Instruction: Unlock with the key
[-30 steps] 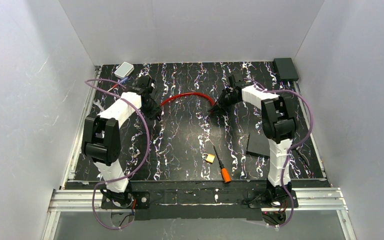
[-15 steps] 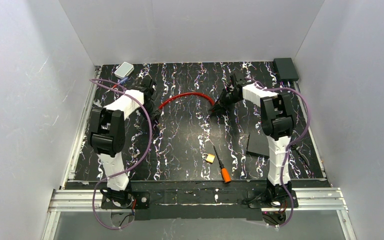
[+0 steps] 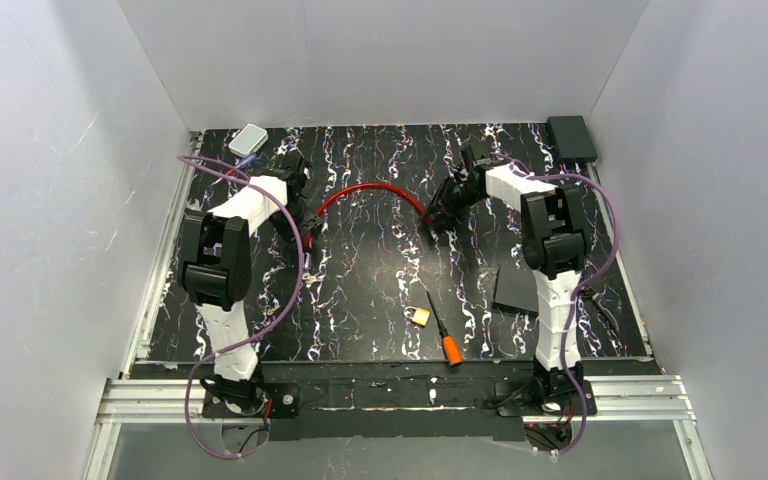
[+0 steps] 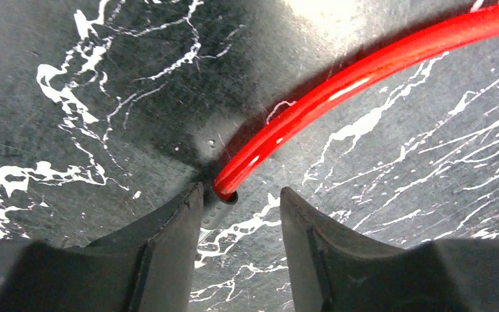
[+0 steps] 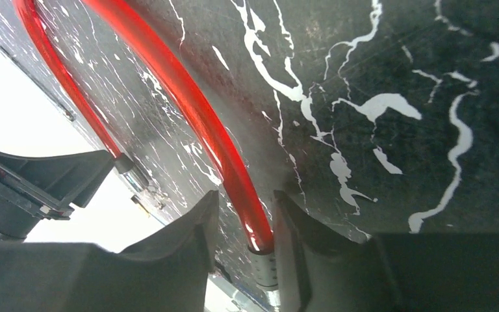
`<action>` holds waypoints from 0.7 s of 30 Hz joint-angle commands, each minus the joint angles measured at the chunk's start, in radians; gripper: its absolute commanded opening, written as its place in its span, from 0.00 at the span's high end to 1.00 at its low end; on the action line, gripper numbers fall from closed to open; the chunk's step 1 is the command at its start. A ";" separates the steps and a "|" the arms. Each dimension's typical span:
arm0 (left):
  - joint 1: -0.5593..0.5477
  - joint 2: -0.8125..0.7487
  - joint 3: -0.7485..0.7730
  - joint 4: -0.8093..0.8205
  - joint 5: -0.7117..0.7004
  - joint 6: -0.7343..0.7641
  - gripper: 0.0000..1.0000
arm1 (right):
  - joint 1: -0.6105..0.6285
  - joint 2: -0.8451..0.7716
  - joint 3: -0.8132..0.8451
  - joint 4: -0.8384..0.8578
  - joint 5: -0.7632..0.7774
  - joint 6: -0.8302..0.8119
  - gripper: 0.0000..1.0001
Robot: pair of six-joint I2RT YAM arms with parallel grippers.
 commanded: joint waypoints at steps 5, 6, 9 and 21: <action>0.010 -0.075 0.010 -0.043 -0.029 -0.022 0.34 | -0.007 -0.015 0.068 -0.036 0.019 -0.020 0.43; 0.010 -0.086 0.007 -0.045 -0.028 -0.022 0.31 | -0.007 -0.018 0.074 -0.043 0.024 -0.024 0.40; 0.010 -0.124 0.010 -0.060 -0.036 -0.013 0.21 | -0.007 -0.027 0.107 -0.073 0.046 -0.039 0.31; 0.010 -0.310 0.004 -0.137 -0.094 0.106 0.02 | 0.018 -0.149 0.254 -0.246 0.211 -0.149 0.18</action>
